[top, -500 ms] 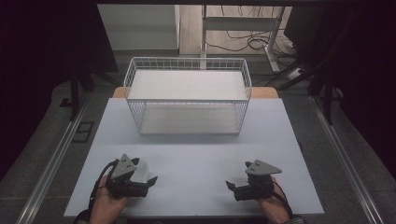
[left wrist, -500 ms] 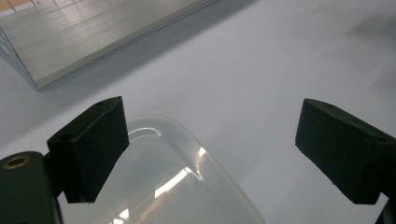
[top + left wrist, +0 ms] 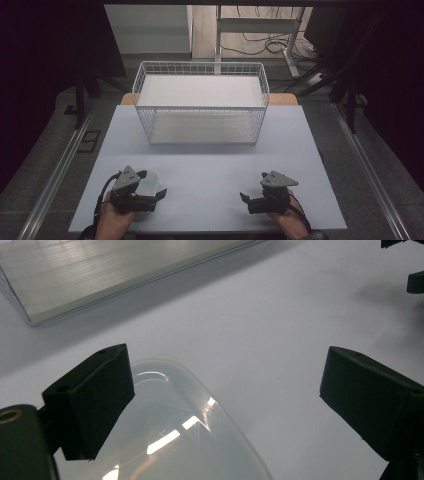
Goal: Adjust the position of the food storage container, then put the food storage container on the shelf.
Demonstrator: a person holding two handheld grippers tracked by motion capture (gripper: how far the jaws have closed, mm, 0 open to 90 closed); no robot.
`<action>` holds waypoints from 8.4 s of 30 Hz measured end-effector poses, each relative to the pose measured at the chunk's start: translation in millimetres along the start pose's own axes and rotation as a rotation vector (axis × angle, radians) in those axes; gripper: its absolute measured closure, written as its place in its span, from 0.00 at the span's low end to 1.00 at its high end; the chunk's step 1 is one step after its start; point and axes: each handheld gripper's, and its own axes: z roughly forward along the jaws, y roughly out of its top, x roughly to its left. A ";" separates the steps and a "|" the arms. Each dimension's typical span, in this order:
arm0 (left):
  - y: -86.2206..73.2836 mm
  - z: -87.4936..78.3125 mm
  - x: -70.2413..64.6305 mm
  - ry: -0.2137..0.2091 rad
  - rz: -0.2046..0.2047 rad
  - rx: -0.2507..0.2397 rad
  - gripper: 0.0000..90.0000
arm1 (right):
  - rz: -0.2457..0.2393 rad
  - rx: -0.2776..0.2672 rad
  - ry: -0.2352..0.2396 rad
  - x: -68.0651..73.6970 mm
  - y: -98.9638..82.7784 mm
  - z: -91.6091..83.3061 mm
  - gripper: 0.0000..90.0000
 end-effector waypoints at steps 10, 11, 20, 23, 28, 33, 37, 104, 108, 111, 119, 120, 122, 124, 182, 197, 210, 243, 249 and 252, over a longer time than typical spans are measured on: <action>-1.0 -9.8 5.5 -0.013 -0.022 -0.028 0.15 | 0.036 0.009 -0.009 -3.0 -1.2 0.5 0.00; -1.3 -12.0 6.6 -0.015 -0.024 -0.033 0.18 | 0.038 0.011 -0.010 -3.5 -1.5 0.6 0.00; -7.9 -38.1 20.2 0.002 -0.060 -0.073 0.55 | 0.050 0.007 -0.007 -3.5 -1.0 0.1 0.00; -11.3 -43.5 23.7 0.037 -0.052 -0.047 0.69 | 0.051 0.008 -0.009 -3.5 -0.9 0.1 0.00; -17.6 -51.6 31.9 0.065 -0.055 -0.031 0.96 | 0.041 0.020 -0.018 -3.1 -1.5 1.0 0.00; -26.7 -62.2 44.3 0.147 -0.068 -0.005 1.00 | 0.033 0.019 -0.022 -1.8 -1.2 1.2 0.00; -37.2 -73.4 56.6 0.193 -0.118 -0.007 1.00 | 0.029 0.022 -0.027 -0.7 -1.3 2.2 0.00; -4.0 69.9 -17.8 -0.172 0.005 0.206 1.00 | 0.049 0.128 0.090 7.4 9.0 19.1 0.33; 0.8 77.6 -21.1 -0.182 0.015 0.205 1.00 | 0.004 0.144 0.150 14.4 17.0 24.5 0.75; 3.3 81.5 -23.4 -0.179 0.019 0.202 1.00 | -0.040 0.158 0.179 26.6 23.0 32.3 0.96; 7.7 85.6 -21.2 -0.167 0.006 0.202 1.00 | -0.029 0.149 0.158 28.2 26.7 36.0 0.99; 8.5 86.2 -21.0 -0.160 0.010 0.203 1.00 | -0.032 0.151 0.154 27.8 26.9 37.0 0.99; 9.7 87.9 -20.1 -0.153 0.006 0.201 1.00 | -0.026 0.155 0.150 27.5 27.8 39.1 0.99; 11.0 89.6 -18.8 -0.149 0.001 0.200 1.00 | -0.027 0.157 0.143 26.6 28.5 41.0 0.99; 20.0 63.4 -4.4 -0.209 0.030 0.047 0.07 | -0.106 0.035 0.102 16.1 40.6 19.4 0.00; 36.3 89.2 -20.9 -0.242 0.068 0.106 0.09 | -0.078 0.068 0.166 34.3 60.2 39.4 0.07; 28.8 95.6 -19.4 -0.334 -0.046 0.094 0.19 | 0.046 0.087 0.252 28.4 56.3 52.5 0.14; 33.6 65.4 -12.4 -0.220 -0.145 -0.001 0.88 | 0.214 -0.007 0.149 23.1 60.4 24.0 0.86; 43.0 69.9 -5.9 -0.199 -0.140 -0.014 0.88 | 0.190 -0.041 0.138 17.7 69.2 28.2 0.86; 49.8 72.1 -0.4 -0.185 -0.133 -0.021 0.87 | 0.177 -0.052 0.130 13.4 76.4 31.6 0.86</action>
